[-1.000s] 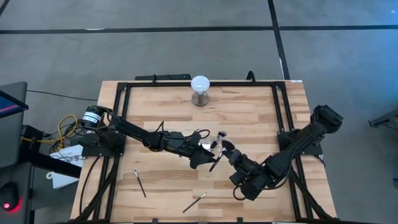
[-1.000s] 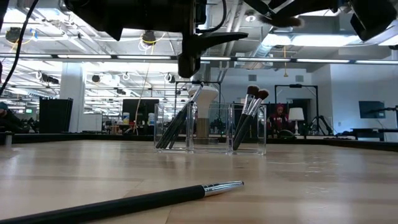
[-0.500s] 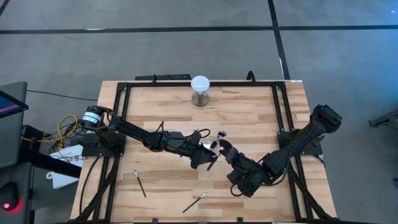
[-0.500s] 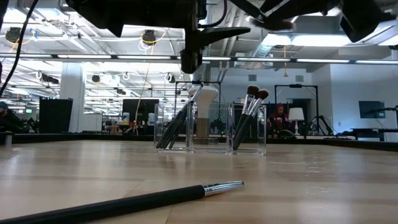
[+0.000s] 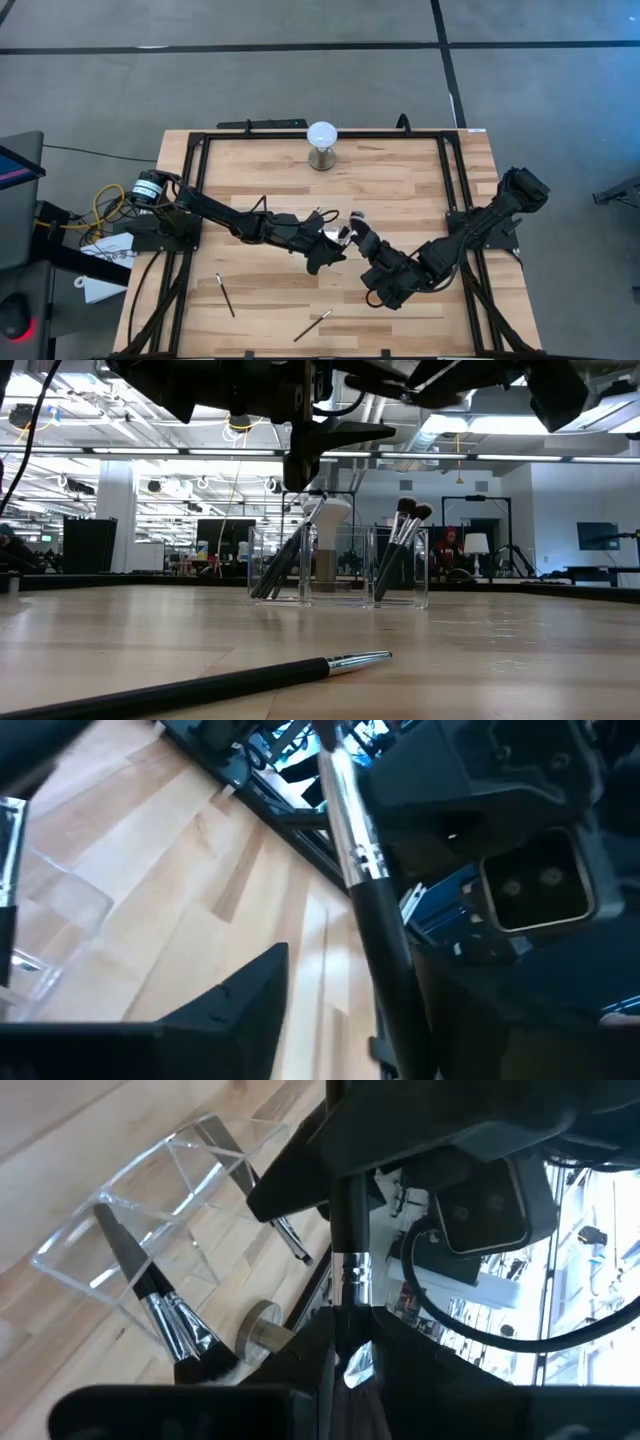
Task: Put items in baskets/containers
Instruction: Put the black highlighter brush into the transparent organizer
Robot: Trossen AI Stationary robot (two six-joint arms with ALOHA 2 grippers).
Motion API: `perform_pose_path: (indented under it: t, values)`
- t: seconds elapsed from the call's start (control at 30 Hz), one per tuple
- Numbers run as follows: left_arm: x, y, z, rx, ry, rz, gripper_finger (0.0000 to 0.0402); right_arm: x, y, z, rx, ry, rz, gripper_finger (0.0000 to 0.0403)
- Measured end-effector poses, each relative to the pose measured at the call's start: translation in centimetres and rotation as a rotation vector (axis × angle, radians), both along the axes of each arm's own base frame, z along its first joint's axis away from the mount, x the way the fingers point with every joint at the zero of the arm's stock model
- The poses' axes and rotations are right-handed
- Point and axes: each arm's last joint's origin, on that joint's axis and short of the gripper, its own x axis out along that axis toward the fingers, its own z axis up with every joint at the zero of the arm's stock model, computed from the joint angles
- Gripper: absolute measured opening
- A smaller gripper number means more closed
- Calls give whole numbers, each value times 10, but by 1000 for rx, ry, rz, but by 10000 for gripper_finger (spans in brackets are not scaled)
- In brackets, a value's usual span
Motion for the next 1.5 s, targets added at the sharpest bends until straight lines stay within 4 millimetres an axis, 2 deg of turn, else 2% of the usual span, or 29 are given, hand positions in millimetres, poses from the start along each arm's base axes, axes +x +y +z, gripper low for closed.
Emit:
perform_pose_path:
  t: [0.1,0.33,0.47,0.67,0.8,0.93,1.13,1.3,1.5]
  values:
    - [0,0,-1,22,9,-2,162,-2,3,0,5,-4,11,54]
    - [0,0,-1,88,-6,-19,39,-6,12,1,22,-20,40,54]
    - [0,0,-2,131,-10,-25,37,-5,14,3,60,-62,27,54]
    - [0,1,-1,242,-37,-1,41,-10,22,14,192,-306,-87,55]
    - [1,4,3,366,-96,30,40,-25,28,27,497,-439,-128,62]
    - [-2,-12,13,517,-247,7,42,-45,27,34,886,-429,-200,64]
    - [-14,-32,20,678,-416,31,40,-62,29,15,1096,-474,-202,64]
    - [-21,-37,15,692,-410,60,46,-53,14,6,1176,-546,-129,70]
    - [-23,-34,11,694,-400,75,40,-34,-9,22,1309,-579,42,117]
